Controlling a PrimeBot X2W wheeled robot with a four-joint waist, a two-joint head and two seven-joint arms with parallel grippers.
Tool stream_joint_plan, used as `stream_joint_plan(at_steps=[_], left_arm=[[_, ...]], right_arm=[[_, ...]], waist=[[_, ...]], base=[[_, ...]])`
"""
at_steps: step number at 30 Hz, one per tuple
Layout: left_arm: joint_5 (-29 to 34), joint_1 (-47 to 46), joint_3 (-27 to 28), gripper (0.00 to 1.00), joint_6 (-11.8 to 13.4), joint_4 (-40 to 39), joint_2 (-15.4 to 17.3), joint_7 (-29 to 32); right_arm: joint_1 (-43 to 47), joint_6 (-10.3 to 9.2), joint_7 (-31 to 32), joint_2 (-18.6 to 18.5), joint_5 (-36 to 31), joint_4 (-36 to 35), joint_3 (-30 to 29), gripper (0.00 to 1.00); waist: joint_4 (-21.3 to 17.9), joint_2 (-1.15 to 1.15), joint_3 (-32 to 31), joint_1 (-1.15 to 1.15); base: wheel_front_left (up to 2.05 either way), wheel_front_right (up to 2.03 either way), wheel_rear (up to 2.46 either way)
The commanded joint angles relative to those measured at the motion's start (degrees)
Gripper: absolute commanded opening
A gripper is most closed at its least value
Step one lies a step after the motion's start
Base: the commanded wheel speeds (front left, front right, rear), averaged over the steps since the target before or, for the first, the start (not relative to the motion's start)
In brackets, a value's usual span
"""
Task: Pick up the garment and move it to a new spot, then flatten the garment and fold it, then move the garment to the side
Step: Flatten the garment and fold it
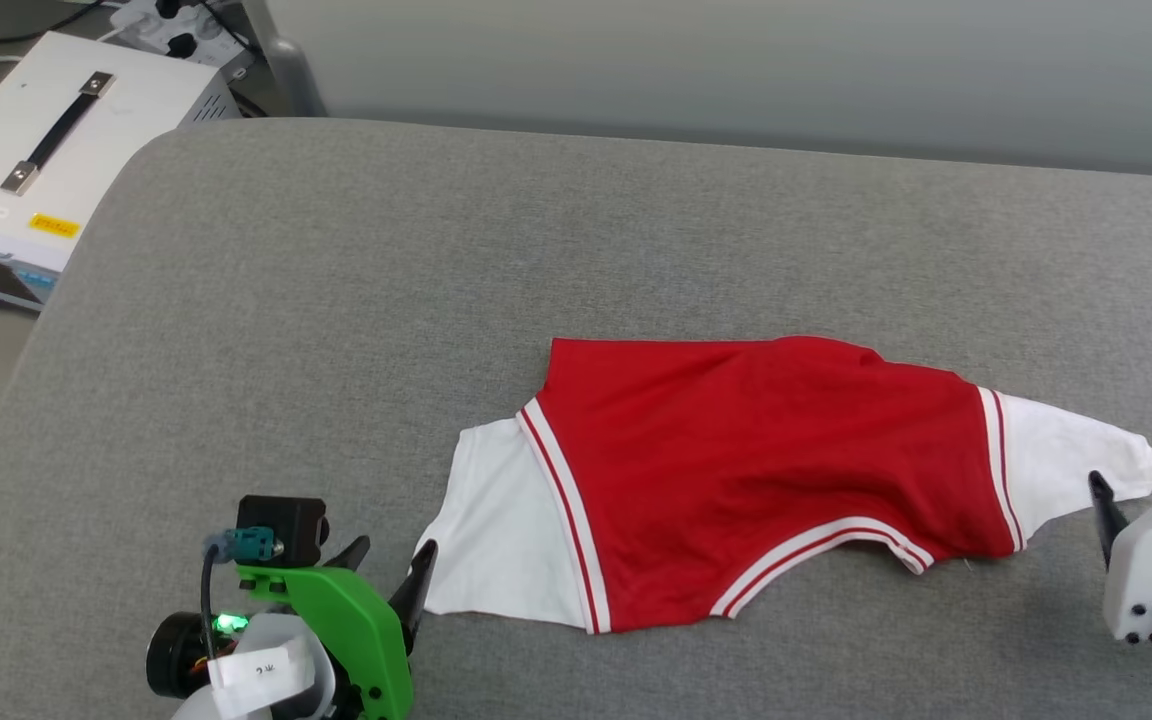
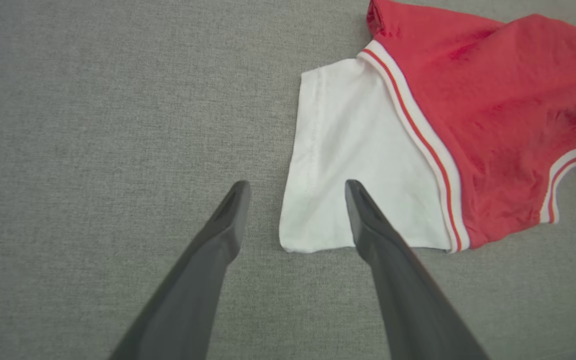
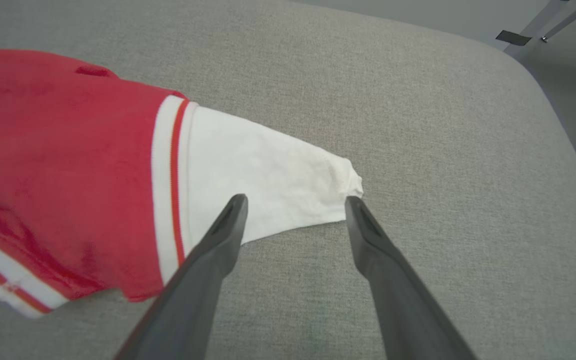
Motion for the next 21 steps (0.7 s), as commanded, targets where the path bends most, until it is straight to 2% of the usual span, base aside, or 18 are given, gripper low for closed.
stream_joint_plan(at_steps=[1,4,9,15,21], left_arm=[[0.5,-1.1,-0.2,1.0,-0.1,-0.8,0.2,0.1],[0.9,-1.4,-0.6,1.0,0.1,-2.5,0.3,0.6],[1.2,-1.8,-1.2,1.0,0.3,-3.8,0.2,1.0],[1.2,-2.9,-1.3,1.0,0.6,-4.3,-0.1,0.7],[1.2,-3.5,-0.9,1.0,0.8,-4.2,0.1,0.3]], right_arm=[[-2.1,-0.05,4.0,-1.6,1.4,0.0,-0.2,1.0],[-5.2,-0.05,13.6,-4.9,3.0,1.2,-1.4,1.0],[-9.1,-0.05,23.9,-7.6,3.5,4.0,-3.8,1.0],[-11.4,-0.05,27.9,-8.6,2.6,7.1,-5.3,1.0],[-11.6,-0.05,28.2,-8.4,1.6,9.8,-5.2,1.0]], waist=[[1.4,0.0,1.0,0.0],[2.9,0.0,2.0,0.0],[5.1,0.0,3.9,0.0],[6.9,0.0,6.0,0.0],[7.5,0.0,7.2,0.0]], base=[[0.0,0.0,0.0],[0.0,0.0,0.0],[0.0,0.0,0.0],[0.0,0.0,0.0],[0.0,0.0,0.0]])
